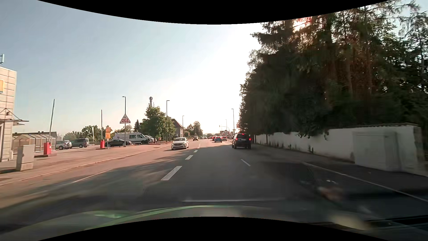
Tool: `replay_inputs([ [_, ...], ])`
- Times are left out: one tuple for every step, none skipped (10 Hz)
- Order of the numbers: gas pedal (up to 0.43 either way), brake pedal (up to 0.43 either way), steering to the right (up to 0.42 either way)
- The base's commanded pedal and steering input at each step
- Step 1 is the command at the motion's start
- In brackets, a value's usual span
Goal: Follow the waypoints while adhering to traffic rules and regulations
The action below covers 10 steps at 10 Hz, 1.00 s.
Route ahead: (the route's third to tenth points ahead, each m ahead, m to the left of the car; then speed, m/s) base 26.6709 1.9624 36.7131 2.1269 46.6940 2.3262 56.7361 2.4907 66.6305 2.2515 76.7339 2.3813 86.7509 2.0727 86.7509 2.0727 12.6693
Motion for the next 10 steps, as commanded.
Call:
replay_inputs([
  [0.0, 0.03, -0.006],
  [0.0, 0.043, -0.008],
  [0.0, 0.049, -0.009],
  [0.0, 0.067, -0.01],
  [0.0, 0.079, -0.01],
  [0.0, 0.085, -0.011],
  [0.0, 0.098, -0.011],
  [0.0, 0.11, -0.01],
  [0.0, 0.122, -0.01],
  [0.0, 0.128, -0.011],
])
